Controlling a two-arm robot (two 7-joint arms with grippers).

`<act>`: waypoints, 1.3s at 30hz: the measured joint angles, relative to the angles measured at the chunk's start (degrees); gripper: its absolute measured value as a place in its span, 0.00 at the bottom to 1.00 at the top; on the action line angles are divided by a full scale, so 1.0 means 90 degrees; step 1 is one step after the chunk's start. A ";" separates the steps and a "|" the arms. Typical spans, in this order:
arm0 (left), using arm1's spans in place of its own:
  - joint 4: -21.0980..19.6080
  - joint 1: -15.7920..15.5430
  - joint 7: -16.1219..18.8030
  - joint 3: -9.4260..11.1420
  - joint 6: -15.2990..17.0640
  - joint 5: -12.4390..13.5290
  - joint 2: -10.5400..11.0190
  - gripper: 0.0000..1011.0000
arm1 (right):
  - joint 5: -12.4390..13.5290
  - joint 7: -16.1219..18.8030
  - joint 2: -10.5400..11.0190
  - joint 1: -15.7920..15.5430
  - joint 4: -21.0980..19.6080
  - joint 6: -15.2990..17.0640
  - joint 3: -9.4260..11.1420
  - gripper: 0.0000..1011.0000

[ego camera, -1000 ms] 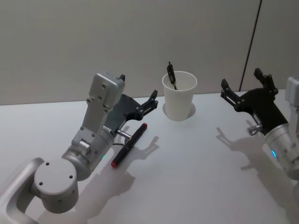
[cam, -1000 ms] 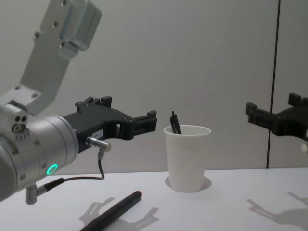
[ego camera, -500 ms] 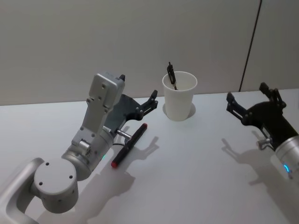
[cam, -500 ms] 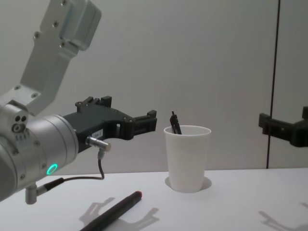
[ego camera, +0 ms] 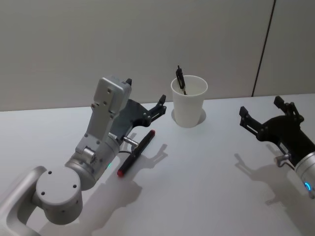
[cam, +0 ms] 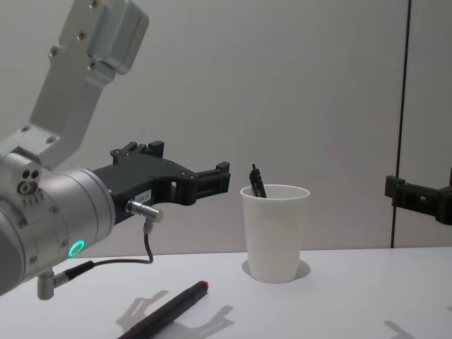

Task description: Place the pen into the pen holder.

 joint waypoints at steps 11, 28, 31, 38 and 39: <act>-0.0003 0.0003 -0.0055 -0.0013 0.0020 -0.0008 0.0010 0.99 | 0.0000 0.0000 0.0000 -0.0002 -0.0005 0.0000 0.0001 0.99; -0.0396 0.0204 -0.0533 -0.0200 0.0596 -0.0422 0.0374 0.99 | 0.0000 0.0005 -0.0001 -0.0001 -0.0004 -0.0004 0.0000 0.99; -0.0517 0.0272 -0.0580 -0.0242 0.0762 -0.0529 0.0471 0.99 | 0.0000 0.0005 -0.0001 -0.0001 -0.0004 -0.0004 0.0000 0.99; -0.0760 0.0453 -0.0658 -0.0326 0.1216 -0.0812 0.0692 0.99 | -0.0001 0.0004 -0.0001 -0.0001 -0.0004 -0.0004 0.0000 0.99; -0.0810 0.0492 -0.0672 -0.0345 0.1318 -0.0877 0.0740 0.99 | -0.0001 0.0005 -0.0001 -0.0001 -0.0004 -0.0004 0.0000 0.99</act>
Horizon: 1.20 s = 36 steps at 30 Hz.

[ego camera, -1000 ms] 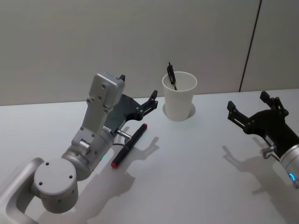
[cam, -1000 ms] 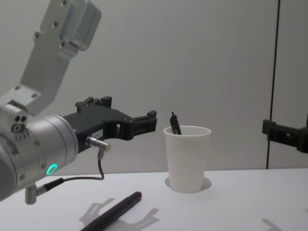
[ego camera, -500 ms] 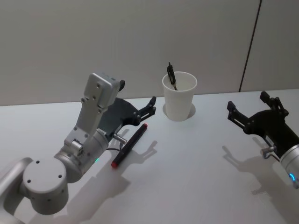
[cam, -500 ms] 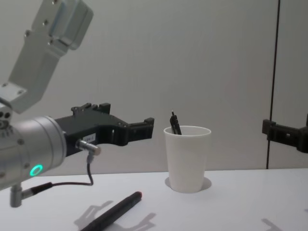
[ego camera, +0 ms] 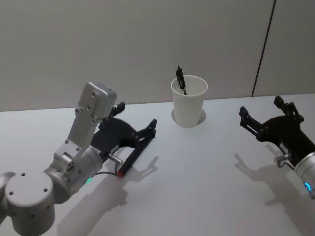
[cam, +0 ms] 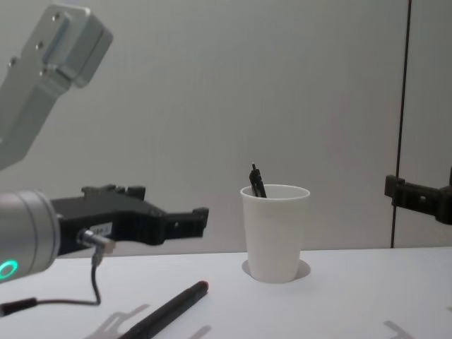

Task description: Place the pen into the pen holder.

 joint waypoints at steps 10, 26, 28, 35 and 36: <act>-0.0201 0.0202 -0.0140 -0.0082 0.0662 -0.0381 0.0233 0.99 | 0.0000 0.0000 0.0000 0.0000 0.0000 0.0001 -0.0001 0.99; -0.0197 0.0330 -0.0337 -0.0107 0.1380 -0.0668 0.0345 0.99 | 0.0000 0.0000 0.0000 0.0000 0.0000 0.0000 0.0000 0.99; -0.0174 0.0331 -0.0357 -0.0105 0.1457 -0.0684 0.0344 0.99 | 0.0000 0.0000 0.0000 0.0000 0.0001 0.0001 0.0000 0.99; -0.0082 0.0319 -0.0398 -0.0091 0.1645 -0.0731 0.0305 0.99 | 0.0000 0.0000 0.0000 0.0000 0.0000 0.0001 0.0000 0.99; -0.0057 0.0312 -0.0404 -0.0087 0.1675 -0.0739 0.0291 0.99 | 0.0000 0.0000 0.0000 0.0000 0.0000 0.0001 0.0000 0.99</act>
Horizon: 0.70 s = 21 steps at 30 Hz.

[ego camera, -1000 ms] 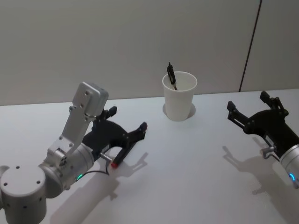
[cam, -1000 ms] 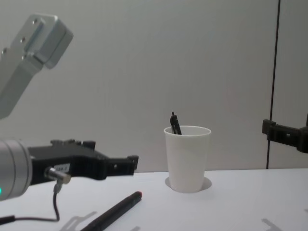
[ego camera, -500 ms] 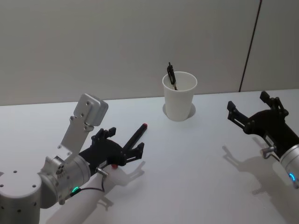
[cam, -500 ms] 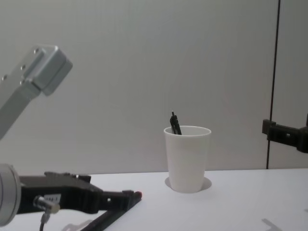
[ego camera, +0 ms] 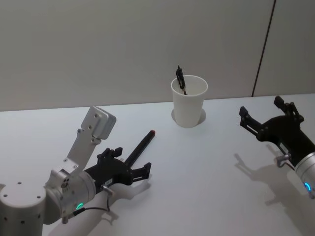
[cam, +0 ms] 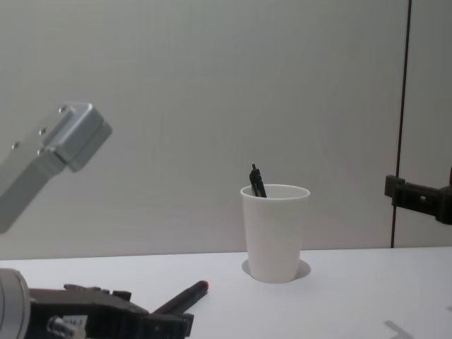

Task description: Place the pen into the pen holder.

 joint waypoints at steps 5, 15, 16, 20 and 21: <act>0.0077 -0.0034 -0.0015 0.0009 0.0078 -0.0005 -0.0046 0.99 | 0.0000 0.0000 0.0000 0.0000 0.0000 0.0000 0.0000 0.99; 0.0237 -0.0130 -0.0037 0.0024 0.0171 0.0031 -0.0155 0.99 | 0.0000 0.0000 0.0000 0.0000 0.0000 0.0000 0.0000 0.99; 0.0257 -0.0143 -0.0039 0.0024 0.0183 0.0039 -0.0170 0.99 | 0.0000 0.0000 0.0000 0.0000 0.0000 0.0000 0.0000 0.99; 0.0300 -0.0172 -0.0041 0.0027 0.0210 0.0057 -0.0200 0.99 | 0.0000 0.0000 0.0000 0.0000 0.0000 0.0000 0.0000 0.99; 0.0317 -0.0184 -0.0041 0.0027 0.0225 0.0063 -0.0214 0.99 | 0.0000 0.0000 0.0000 0.0000 0.0000 0.0000 0.0000 0.99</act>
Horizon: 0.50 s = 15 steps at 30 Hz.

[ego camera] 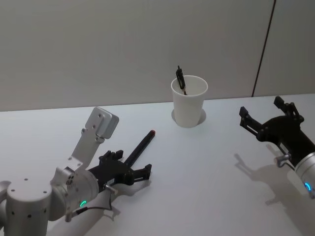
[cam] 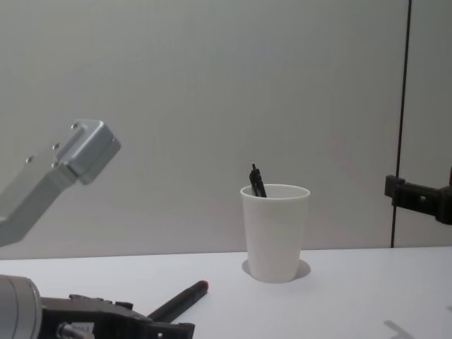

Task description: Place the pen into the pen holder.

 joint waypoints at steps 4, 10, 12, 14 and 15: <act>0.0049 -0.0037 0.0000 0.0000 0.0044 0.0014 -0.0036 0.99 | 0.0000 0.0000 0.0000 0.0000 0.0000 0.0000 0.0000 0.99; 0.0118 -0.0091 0.0008 -0.0005 0.0131 0.0020 -0.0087 0.99 | 0.0000 0.0000 0.0000 0.0000 0.0000 0.0000 0.0000 0.99; 0.0130 -0.0100 0.0015 -0.0006 0.0150 0.0020 -0.0099 0.99 | 0.0000 0.0000 0.0000 0.0000 0.0000 0.0000 0.0000 0.99; 0.0148 -0.0114 0.0031 -0.0010 0.0172 0.0020 -0.0114 0.99 | 0.0000 0.0000 0.0000 0.0000 0.0000 0.0000 0.0000 0.99; 0.0156 -0.0119 0.0036 -0.0011 0.0178 0.0020 -0.0122 0.99 | 0.0000 0.0000 0.0000 0.0000 0.0000 0.0000 0.0000 0.99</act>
